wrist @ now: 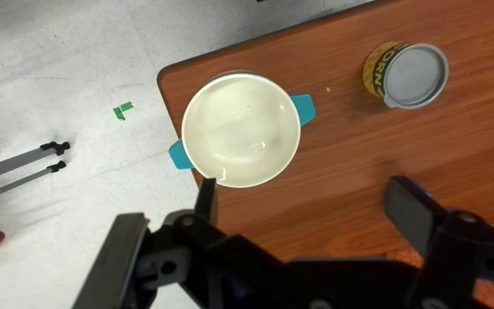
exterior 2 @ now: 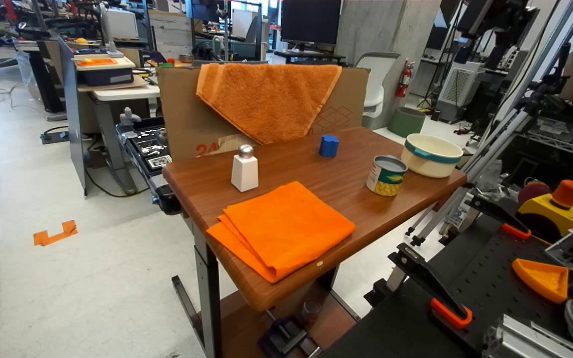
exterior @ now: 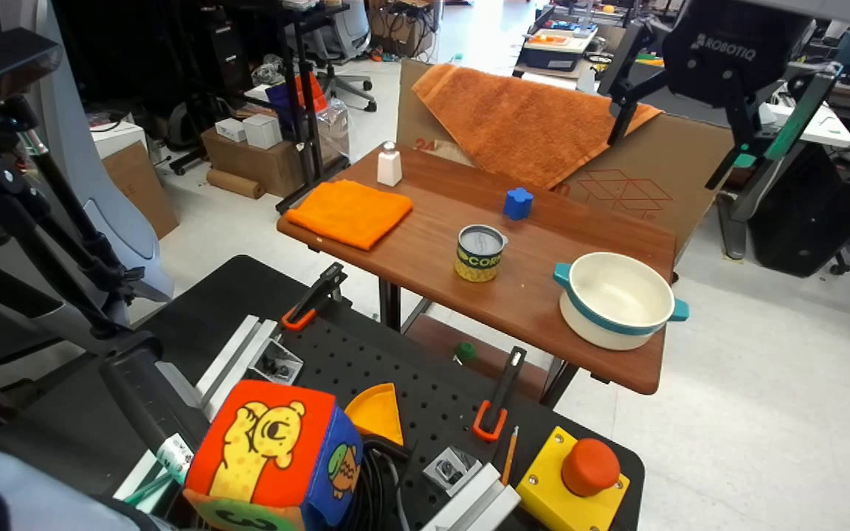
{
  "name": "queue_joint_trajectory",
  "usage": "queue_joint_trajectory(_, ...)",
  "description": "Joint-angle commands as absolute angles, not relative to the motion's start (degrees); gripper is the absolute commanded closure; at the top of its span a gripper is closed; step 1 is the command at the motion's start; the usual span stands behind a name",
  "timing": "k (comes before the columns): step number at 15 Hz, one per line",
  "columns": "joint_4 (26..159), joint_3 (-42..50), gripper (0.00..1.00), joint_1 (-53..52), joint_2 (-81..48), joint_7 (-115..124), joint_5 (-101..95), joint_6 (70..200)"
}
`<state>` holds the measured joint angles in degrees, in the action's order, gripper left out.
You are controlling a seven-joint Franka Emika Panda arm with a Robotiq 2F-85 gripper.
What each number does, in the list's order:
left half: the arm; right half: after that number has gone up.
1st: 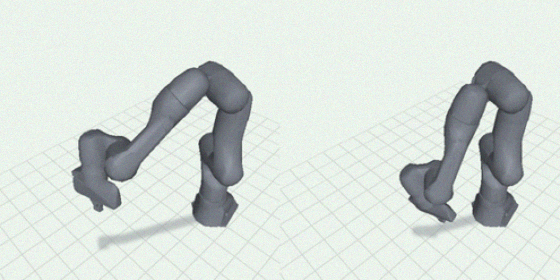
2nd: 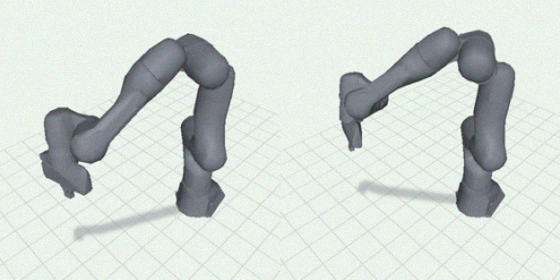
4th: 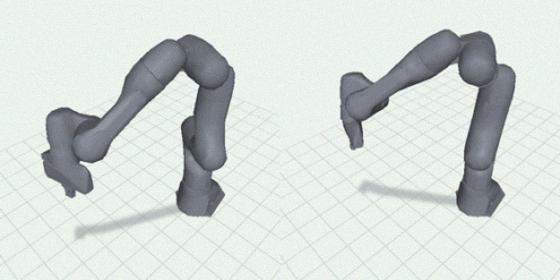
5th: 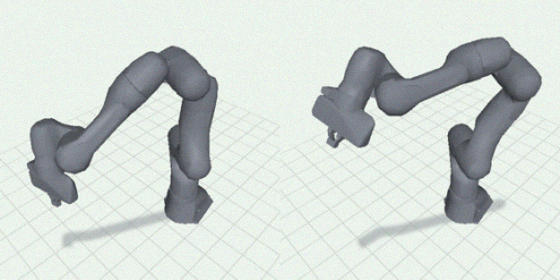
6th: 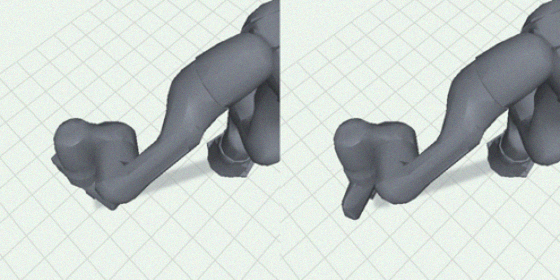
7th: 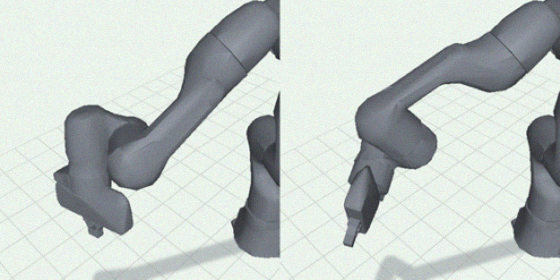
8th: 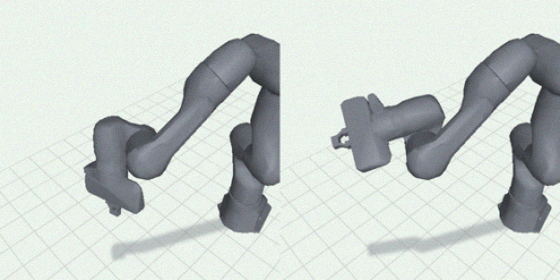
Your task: Move the white pot backwards.
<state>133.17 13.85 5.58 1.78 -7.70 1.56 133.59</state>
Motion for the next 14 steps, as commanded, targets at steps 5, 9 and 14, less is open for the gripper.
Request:
queue_joint_trajectory(5,114.8,11.0,0.00,6.9,-19.5,0.7,1.2,129.0)
queue_joint_trajectory(9,108.2,10.7,0.00,6.7,-27.1,5.2,1.4,125.1)
queue_joint_trajectory(14,102.5,10.5,0.00,6.0,-33.7,10.4,0.8,121.1)
